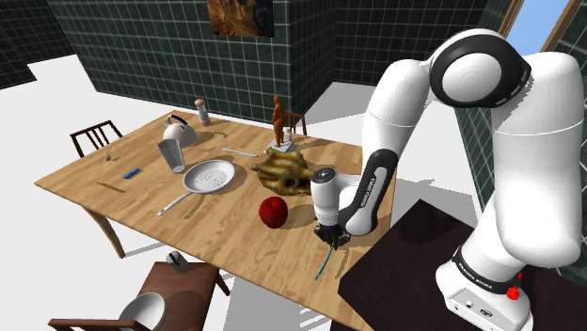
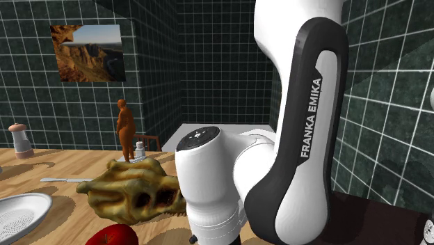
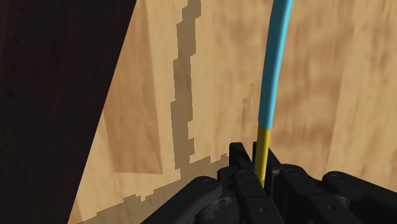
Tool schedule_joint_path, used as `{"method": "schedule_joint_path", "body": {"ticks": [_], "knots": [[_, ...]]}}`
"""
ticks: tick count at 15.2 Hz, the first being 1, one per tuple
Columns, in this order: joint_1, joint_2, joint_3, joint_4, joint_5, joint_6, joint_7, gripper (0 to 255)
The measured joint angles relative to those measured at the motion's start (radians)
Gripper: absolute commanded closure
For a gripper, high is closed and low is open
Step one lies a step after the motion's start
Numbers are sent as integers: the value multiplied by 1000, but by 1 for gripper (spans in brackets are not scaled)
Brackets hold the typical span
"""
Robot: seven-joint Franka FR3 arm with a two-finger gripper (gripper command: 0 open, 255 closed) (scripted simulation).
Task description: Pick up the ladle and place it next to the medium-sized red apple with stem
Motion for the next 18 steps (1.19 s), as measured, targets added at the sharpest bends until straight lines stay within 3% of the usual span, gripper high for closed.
{"method": "schedule_joint_path", "body": {"ticks": [1, 2, 8, 13, 18], "knots": [[0, 0, 0, 0, 0, 0, 0, 255], [0, 0, 0, 0, 0, 0, 0, 0], [-1, 2, -2, 0, -1, 0, 0, 0], [-45, -128, 62, -18, 71, -110, -56, 0], [-48, -145, 71, -20, 83, -127, -62, 0]]}}
